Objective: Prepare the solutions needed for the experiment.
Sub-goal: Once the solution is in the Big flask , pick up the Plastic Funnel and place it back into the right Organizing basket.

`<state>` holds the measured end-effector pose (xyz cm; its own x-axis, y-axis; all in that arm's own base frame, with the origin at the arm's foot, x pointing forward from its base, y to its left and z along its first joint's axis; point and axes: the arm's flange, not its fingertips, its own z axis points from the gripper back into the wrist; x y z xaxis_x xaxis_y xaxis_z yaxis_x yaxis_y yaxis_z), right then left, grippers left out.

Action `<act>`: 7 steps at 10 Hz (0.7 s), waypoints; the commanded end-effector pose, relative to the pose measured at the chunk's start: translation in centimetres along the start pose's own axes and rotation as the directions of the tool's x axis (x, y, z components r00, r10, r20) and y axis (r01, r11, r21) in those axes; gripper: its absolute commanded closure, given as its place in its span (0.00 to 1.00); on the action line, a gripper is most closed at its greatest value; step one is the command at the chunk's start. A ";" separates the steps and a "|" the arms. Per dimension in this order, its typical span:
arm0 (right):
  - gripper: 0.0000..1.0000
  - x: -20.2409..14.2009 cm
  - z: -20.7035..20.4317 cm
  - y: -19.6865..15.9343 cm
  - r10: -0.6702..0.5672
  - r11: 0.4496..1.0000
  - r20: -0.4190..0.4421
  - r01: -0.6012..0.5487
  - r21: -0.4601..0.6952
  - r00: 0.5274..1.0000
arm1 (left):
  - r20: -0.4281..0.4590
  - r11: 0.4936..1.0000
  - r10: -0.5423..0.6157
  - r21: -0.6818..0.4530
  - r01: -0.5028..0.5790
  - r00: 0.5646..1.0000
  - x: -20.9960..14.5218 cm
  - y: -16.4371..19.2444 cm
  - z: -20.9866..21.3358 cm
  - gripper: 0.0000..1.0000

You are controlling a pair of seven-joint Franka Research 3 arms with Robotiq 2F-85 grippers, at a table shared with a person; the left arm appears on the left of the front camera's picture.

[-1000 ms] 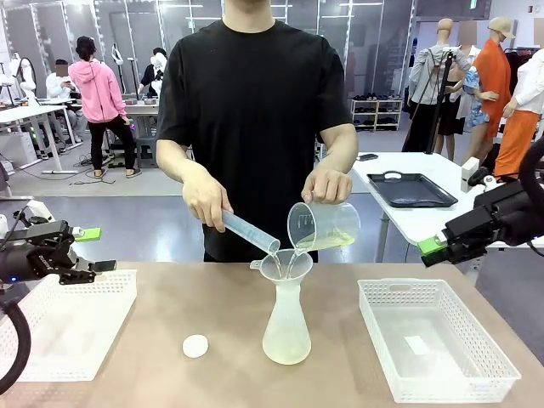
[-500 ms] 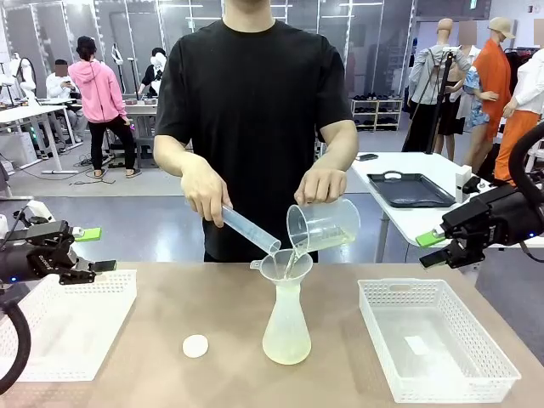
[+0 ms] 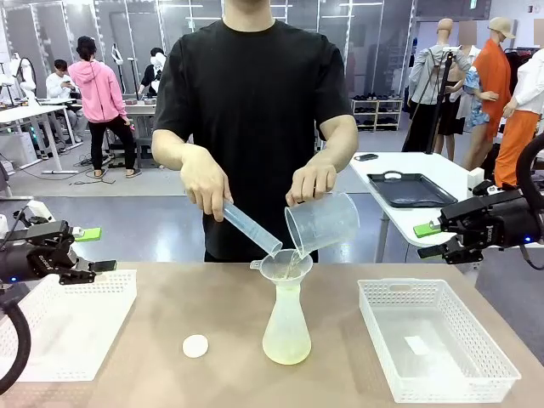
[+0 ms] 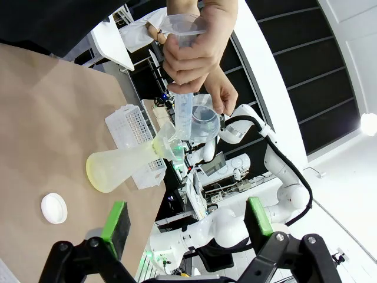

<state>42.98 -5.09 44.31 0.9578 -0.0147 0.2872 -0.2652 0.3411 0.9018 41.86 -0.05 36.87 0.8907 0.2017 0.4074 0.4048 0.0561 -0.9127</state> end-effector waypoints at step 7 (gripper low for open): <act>0.34 0.0 0.0 0.0 0.000 1.000 0.000 0.000 0.000 1.000 | -0.006 1.000 -0.004 0.009 0.004 1.000 0.0 0.0 -0.1 0.00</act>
<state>42.99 -5.01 44.11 0.9579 -0.0205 0.2862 -0.2617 0.3465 0.9008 41.86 -0.05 36.87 0.8907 0.2017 0.4074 0.4048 0.0561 -0.9127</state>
